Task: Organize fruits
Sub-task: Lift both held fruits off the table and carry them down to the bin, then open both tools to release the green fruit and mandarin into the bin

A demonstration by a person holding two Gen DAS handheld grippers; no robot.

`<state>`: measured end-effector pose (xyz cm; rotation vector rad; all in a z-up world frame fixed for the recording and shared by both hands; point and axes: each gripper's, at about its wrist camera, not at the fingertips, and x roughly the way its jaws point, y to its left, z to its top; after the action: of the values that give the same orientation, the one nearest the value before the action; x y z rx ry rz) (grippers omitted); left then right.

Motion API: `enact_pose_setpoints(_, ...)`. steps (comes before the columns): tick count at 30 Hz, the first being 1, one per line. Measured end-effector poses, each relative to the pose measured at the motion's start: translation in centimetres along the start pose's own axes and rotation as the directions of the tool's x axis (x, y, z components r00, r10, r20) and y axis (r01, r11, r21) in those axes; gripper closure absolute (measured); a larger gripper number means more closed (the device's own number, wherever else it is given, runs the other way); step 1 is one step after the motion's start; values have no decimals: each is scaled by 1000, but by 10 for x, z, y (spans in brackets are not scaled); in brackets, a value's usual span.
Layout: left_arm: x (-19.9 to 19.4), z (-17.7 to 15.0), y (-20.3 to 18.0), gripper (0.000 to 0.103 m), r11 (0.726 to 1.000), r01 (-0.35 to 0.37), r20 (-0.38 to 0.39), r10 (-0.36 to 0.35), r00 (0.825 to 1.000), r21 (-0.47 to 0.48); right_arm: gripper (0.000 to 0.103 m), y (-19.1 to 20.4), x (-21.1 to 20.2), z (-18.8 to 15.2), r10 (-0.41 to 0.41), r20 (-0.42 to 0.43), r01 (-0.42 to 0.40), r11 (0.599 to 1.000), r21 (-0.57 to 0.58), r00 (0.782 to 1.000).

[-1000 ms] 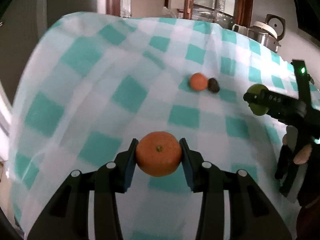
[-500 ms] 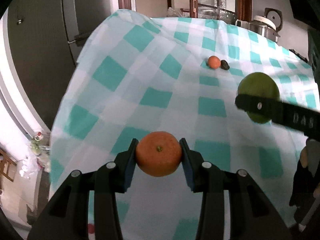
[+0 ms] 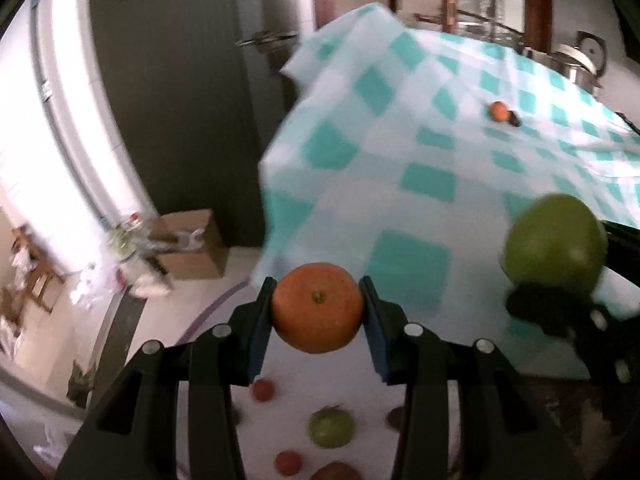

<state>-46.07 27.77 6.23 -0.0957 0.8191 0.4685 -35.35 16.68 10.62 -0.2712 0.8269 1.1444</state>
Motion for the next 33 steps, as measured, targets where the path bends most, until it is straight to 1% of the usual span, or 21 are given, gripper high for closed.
enact_pose_setpoints(4, 12, -20, 32, 61, 997, -52, -47, 49, 998, -56, 42, 35, 12, -10, 66, -48, -70, 993, -97, 997)
enact_pose_setpoints(5, 15, -24, 38, 61, 996, -63, -58, 59, 997, -68, 42, 45, 19, -15, 79, -74, -88, 989, -119, 994)
enact_pose_setpoints(8, 30, -38, 52, 61, 992, -84, -104, 74, 992, -93, 42, 64, 39, -29, 93, -151, -120, 977, -179, 984)
enact_pose_setpoints(10, 42, -45, 58, 61, 991, -98, -131, 85, 988, -94, 42, 74, 54, -38, 78, -203, -122, 970, -209, 976)
enact_pose_setpoints(12, 55, -53, 61, 61, 990, -108, -164, 91, 982, -95, 42, 78, 68, -45, 69, -239, -122, 969, -216, 969)
enact_pose_setpoints(15, 77, -65, 67, 61, 988, -121, -219, 97, 971, -100, 42, 80, 94, -54, 79, -308, -143, 971, -192, 948)
enact_pose_setpoints(16, 85, -70, 69, 61, 986, -133, -244, 106, 964, -100, 42, 82, 104, -56, 71, -326, -142, 970, -199, 943)
enact_pose_setpoints(18, 98, -78, 73, 61, 984, -148, -282, 114, 952, -102, 42, 90, 124, -63, 27, -367, -124, 962, -243, 930)
enact_pose_setpoints(20, 109, -88, 78, 61, 982, -157, -325, 115, 939, -108, 42, 95, 140, -66, -2, -388, -107, 960, -259, 922)
enact_pose_setpoints(22, 117, -97, 82, 61, 979, -168, -356, 118, 927, -113, 42, 95, 153, -65, -22, -396, -84, 965, -249, 918)
enact_pose_setpoints(26, 129, -111, 89, 61, 976, -186, -404, 124, 906, -118, 42, 85, 177, -55, -44, -410, -37, 982, -187, 911)
enact_pose_setpoints(28, 136, -116, 92, 61, 975, -191, -426, 127, 896, -112, 42, 81, 189, -51, -51, -421, -27, 984, -177, 906)
enact_pose_setpoints(30, 140, -119, 93, 61, 975, -186, -440, 116, 891, -119, 42, 81, 200, -51, -71, -432, -10, 983, -181, 899)
enact_pose_setpoints(33, 142, -120, 97, 61, 973, -189, -444, 114, 889, -129, 42, 77, 217, -51, -92, -453, 10, 984, -180, 887)
